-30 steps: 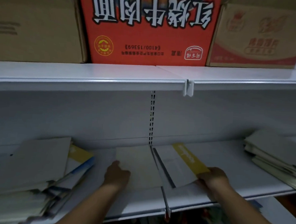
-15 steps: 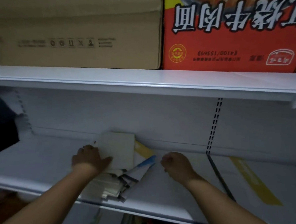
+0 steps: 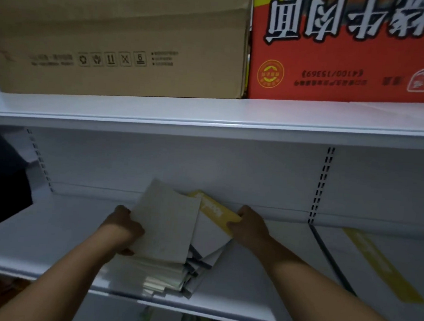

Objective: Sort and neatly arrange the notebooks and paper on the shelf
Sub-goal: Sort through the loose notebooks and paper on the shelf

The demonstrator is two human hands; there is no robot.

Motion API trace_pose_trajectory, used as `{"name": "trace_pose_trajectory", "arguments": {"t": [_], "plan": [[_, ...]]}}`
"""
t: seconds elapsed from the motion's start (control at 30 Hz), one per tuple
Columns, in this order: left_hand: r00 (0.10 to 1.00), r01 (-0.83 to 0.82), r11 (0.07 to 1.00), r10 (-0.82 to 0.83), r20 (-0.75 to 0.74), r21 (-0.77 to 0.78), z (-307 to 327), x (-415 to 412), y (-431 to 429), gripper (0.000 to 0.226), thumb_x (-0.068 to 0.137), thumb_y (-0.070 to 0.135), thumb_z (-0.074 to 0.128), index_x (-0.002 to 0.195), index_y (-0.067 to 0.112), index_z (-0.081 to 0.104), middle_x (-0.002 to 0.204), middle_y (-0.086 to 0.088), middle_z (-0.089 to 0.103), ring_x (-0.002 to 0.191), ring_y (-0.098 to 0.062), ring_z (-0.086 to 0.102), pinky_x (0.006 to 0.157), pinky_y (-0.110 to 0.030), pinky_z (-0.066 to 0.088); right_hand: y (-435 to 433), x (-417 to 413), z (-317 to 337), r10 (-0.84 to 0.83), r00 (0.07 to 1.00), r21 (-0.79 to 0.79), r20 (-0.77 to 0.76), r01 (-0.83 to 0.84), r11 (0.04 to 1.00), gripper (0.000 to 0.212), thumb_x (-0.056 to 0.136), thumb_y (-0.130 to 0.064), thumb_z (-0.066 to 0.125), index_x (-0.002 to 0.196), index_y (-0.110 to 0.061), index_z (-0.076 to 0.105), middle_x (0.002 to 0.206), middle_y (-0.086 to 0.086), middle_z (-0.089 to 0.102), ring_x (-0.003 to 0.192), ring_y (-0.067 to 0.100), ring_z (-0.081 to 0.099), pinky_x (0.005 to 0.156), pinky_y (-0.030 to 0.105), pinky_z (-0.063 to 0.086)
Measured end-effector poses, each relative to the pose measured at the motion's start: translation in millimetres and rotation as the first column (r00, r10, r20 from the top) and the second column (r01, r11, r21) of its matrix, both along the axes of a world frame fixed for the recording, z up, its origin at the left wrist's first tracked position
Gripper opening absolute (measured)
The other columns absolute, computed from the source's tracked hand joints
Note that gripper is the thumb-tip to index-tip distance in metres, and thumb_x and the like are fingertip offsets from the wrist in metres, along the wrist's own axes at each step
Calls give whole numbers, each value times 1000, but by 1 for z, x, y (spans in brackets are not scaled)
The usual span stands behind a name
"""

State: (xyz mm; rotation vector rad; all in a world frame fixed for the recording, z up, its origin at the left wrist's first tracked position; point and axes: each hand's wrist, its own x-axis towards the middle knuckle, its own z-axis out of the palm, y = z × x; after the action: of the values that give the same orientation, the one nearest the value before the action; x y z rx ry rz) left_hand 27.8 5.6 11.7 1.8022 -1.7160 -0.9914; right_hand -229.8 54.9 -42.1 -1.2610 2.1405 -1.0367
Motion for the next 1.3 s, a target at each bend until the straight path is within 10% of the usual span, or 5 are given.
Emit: {"name": "trace_pose_trajectory", "arguments": {"t": [0.17,0.47,0.83,1.2,1.3], "plan": [[889,115,992,-83,-450,45,15,-50,26,22,89,-1,51,110,3,45,111,-21,51,81,-31,54,39,-32,55,51,-65,24,-99,908,-44,406,128,991,14,84,-3,52,92,-14,47,81,7,51,62,20,56,42,25,52],[732,309,927,-89,-675,214,-58,-201,93,17,90,-5,49,105,2,50,99,-15,58,78,-28,56,39,-30,55,201,-185,-5,-475,771,-90,425,558,825,20,88,-1,48,108,-6,50,87,13,54,63,23,54,48,28,48],[912,361,930,-367,185,65,-88,-238,108,75,86,40,56,141,1,23,144,-17,37,128,-30,44,102,-33,41,236,-218,-35,-407,818,309,-407,543,781,49,80,-50,51,115,-15,57,122,11,51,110,28,54,86,33,46],[921,291,884,-154,358,-367,-35,-128,80,49,76,45,37,90,9,69,102,-14,68,99,-29,62,76,-26,45,119,-89,-11,115,967,-3,-227,-119,993,14,89,-26,52,79,-26,61,90,-2,66,85,15,60,67,24,45],[877,175,897,45,479,-406,-29,-68,50,62,75,51,43,115,9,64,121,-15,59,117,-30,50,91,-30,44,87,-48,-12,189,969,-45,-157,-198,979,20,87,-22,54,85,-11,70,92,5,71,87,19,63,76,28,49]]}}
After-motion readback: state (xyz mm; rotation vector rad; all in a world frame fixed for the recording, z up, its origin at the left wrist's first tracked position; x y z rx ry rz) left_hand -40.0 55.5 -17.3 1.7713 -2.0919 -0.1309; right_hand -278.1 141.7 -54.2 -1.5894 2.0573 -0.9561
